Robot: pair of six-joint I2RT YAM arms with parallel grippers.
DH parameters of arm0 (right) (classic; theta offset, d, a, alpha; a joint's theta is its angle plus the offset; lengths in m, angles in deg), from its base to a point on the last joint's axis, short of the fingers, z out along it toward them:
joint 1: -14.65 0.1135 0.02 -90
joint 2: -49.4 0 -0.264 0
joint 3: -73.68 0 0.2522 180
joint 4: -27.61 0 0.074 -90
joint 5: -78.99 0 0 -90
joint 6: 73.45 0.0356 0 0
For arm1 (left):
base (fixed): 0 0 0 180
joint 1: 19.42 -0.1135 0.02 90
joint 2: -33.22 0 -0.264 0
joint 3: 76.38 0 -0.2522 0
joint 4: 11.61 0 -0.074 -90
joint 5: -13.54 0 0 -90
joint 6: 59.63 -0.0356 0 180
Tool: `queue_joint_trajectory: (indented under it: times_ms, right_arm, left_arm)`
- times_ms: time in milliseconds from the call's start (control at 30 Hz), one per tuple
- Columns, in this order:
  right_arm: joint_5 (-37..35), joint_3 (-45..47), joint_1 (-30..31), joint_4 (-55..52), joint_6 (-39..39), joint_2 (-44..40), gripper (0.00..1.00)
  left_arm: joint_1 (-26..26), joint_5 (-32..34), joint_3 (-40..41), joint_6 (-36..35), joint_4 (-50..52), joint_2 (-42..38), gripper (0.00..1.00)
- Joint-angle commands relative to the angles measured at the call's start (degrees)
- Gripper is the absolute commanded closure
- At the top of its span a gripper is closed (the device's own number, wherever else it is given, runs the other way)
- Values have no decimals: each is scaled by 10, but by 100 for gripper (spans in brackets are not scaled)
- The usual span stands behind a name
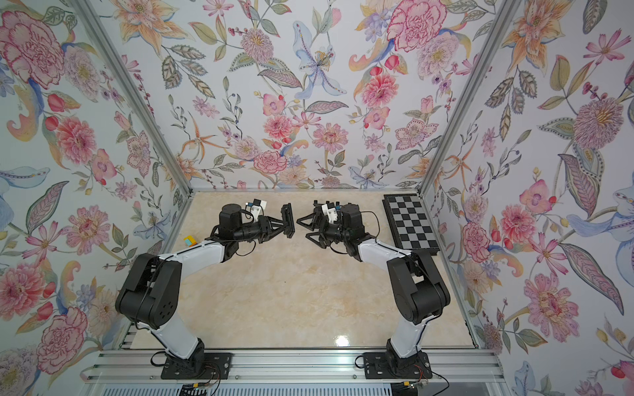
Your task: Open the phone stand
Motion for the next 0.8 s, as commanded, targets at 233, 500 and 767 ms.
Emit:
queue_joint_trajectory:
  times_ms: [233,500,767]
  right_arm:
    - [-4,7,29,162,85,31,0]
    - [-16,0,47,186,95,49,0]
    - [-23,-7,56,237,120,66,0]
  left_arm:
    - [1,-20,55,163,-271,28,100]
    - [1,-14,72,176,-290,25,100]
    - [-1,-10,91,180,-301,26,100]
